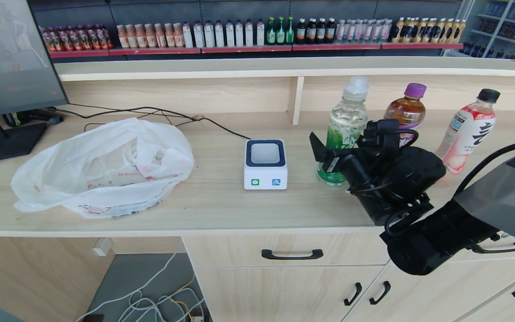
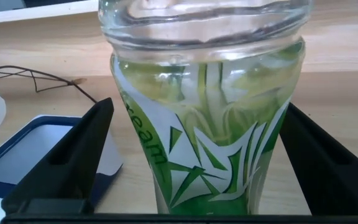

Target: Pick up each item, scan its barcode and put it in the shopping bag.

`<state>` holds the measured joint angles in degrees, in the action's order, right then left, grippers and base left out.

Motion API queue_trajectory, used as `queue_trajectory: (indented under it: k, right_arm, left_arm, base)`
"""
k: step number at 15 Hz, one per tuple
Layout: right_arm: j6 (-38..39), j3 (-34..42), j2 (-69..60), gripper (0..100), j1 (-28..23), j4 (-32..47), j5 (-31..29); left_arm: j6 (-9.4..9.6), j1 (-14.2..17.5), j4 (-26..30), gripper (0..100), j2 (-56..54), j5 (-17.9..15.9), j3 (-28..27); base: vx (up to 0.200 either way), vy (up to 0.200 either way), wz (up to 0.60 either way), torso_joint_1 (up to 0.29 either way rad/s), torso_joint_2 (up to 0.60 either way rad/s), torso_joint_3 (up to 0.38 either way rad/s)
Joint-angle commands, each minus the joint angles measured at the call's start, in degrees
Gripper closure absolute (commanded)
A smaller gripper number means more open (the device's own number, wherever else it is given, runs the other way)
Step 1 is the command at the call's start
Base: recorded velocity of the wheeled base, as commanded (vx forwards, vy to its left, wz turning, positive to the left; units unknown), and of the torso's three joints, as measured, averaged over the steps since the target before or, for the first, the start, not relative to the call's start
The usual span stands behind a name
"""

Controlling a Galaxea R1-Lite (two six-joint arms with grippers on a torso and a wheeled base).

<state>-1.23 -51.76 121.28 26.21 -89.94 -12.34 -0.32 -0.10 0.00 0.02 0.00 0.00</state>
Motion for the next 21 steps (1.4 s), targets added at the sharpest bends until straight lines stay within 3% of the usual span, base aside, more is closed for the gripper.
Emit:
queue_trajectory:
  k: [1,6,7,21]
  right_arm:
    - [0.0,-0.3,0.1,0,0.0,-0.1,0.0]
    - [0.5,-0.4,0.3,0,0.1,-0.1,0.0]
    - [0.4,-0.5,0.3,100,0.1,-0.1,0.0]
    - [1.5,-0.2,-0.7,100,0.2,-0.1,-0.2]
  left_arm:
    - [0.05,0.0,0.0,0,0.0,0.0,0.0]
    - [-0.03,0.0,0.0,0,0.0,0.0,0.0]
    - [0.05,0.0,0.0,0,0.0,0.0,0.0]
    - [-0.03,0.0,0.0,0,0.0,0.0,0.0]
  base:
    - [0.0,0.0,0.0,0.0,0.0,0.0]
    - [0.0,0.0,0.0,0.0,0.0,0.0]
    - [0.0,0.0,0.0,0.0,0.0,0.0]
    - [0.0,0.0,0.0,0.0,0.0,0.0]
